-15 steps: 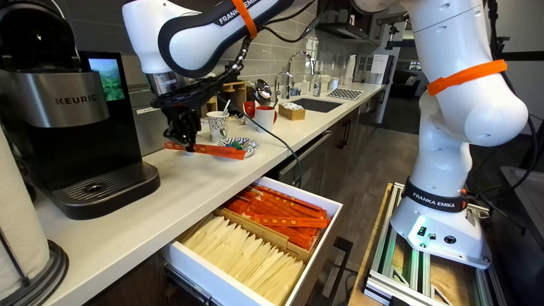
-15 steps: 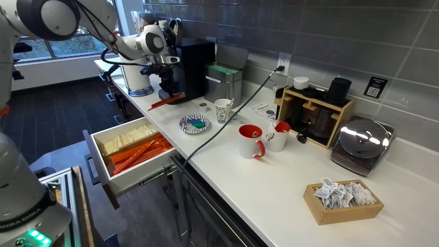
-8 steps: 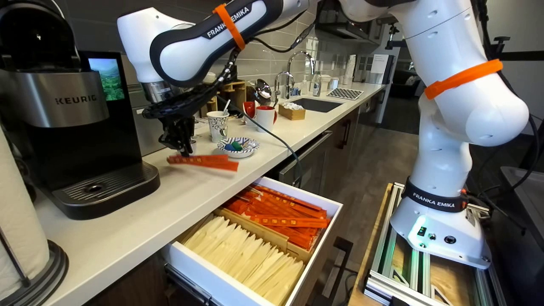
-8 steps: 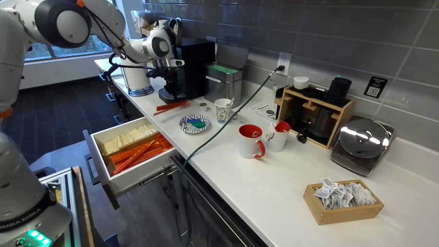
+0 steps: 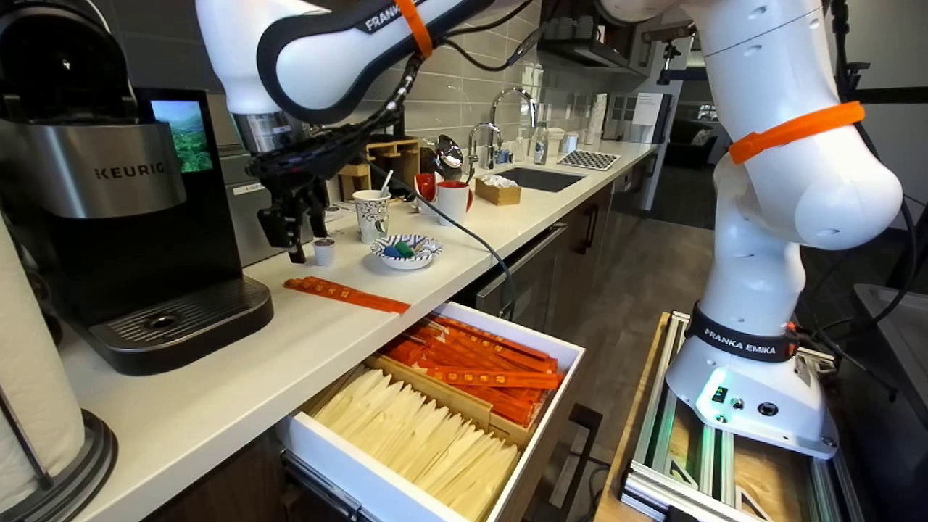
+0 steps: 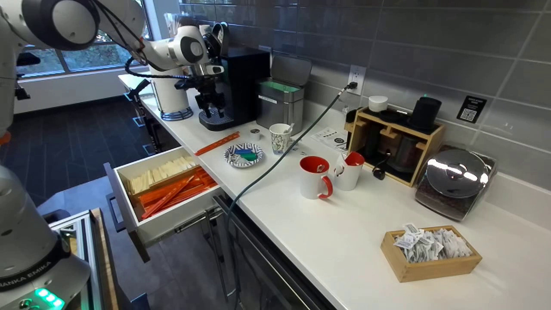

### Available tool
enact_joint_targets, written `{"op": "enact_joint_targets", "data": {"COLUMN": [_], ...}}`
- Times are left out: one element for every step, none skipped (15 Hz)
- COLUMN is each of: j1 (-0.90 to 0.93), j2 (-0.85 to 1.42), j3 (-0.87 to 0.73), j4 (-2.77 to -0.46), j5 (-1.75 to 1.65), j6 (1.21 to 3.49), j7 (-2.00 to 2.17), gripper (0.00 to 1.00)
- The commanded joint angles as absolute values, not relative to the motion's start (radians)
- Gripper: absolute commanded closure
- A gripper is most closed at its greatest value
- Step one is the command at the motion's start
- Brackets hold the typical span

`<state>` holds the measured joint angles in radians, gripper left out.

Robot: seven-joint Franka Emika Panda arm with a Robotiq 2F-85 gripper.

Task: Pick up the orange object from the drawer and put it on the kitchen unit base top

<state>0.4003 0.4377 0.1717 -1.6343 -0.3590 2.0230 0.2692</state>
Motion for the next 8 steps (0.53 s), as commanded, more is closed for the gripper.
{"op": "enact_joint_targets", "data": {"j1": [0.348, 0.335, 0.323, 0.315, 0.309, 0.302, 0.313, 0.306], "j2": [0.2, 0.151, 0.099, 0.044, -0.009, -0.062, 0.066, 0.031], "j3": [0.221, 0.228, 0.236, 0.238, 0.238, 0.234, 0.241, 0.242], "j4": [-1.867, -1.911, -1.955, -2.002, -2.05, -2.102, -1.955, -1.984], "j5": [-0.259, -0.231, -0.204, -0.188, -0.19, -0.224, -0.223, -0.223], "j6": [2.079, 2.086, 2.079, 2.058, 2.042, 2.07, 2.029, 2.03], "j7": [0.15, 0.111, 0.057, 0.02, -0.024, -0.065, 0.01, -0.002], "gripper": [0.0, 0.0, 0.0, 0.0, 0.0, 0.0, 0.0, 0.0]}}
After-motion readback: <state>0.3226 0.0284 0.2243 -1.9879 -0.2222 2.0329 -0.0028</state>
